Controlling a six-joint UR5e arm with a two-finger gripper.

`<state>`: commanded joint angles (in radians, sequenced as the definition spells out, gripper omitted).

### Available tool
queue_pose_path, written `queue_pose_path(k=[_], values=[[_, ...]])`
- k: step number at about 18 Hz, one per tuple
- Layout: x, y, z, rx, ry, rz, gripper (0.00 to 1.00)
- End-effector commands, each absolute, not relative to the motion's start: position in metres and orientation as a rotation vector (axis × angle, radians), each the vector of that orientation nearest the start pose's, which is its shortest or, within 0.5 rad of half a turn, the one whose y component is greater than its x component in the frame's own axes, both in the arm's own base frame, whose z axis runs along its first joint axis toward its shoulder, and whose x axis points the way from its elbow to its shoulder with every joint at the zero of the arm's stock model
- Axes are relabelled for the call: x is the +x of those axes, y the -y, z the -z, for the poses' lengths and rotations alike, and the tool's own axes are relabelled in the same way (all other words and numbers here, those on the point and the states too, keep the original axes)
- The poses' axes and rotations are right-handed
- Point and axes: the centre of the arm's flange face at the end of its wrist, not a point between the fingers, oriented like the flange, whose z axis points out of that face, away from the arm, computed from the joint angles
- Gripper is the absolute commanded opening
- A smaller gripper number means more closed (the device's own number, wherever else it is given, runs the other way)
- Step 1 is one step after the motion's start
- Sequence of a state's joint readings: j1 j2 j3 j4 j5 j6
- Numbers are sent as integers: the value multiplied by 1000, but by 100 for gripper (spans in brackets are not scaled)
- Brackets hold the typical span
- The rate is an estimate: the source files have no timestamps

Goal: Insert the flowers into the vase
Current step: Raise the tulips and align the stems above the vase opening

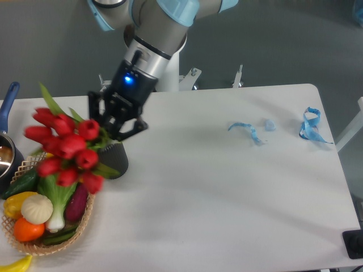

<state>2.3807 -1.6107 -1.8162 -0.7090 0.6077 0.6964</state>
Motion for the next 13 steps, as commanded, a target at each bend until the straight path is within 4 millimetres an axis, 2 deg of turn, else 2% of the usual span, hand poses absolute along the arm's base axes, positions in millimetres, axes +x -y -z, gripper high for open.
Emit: queue_pose_path(k=[5,7,10,12,13], values=[[-196,-495,-472,-1958,-304,432,0],[-185,-478,-463,-1891,-373,448,0],[-176,-436,-450,-1771,-426,439,0],[-180,-417,-449,-1706,-405,449,0],[-183,-414,-449,-1683,-407,448,0]])
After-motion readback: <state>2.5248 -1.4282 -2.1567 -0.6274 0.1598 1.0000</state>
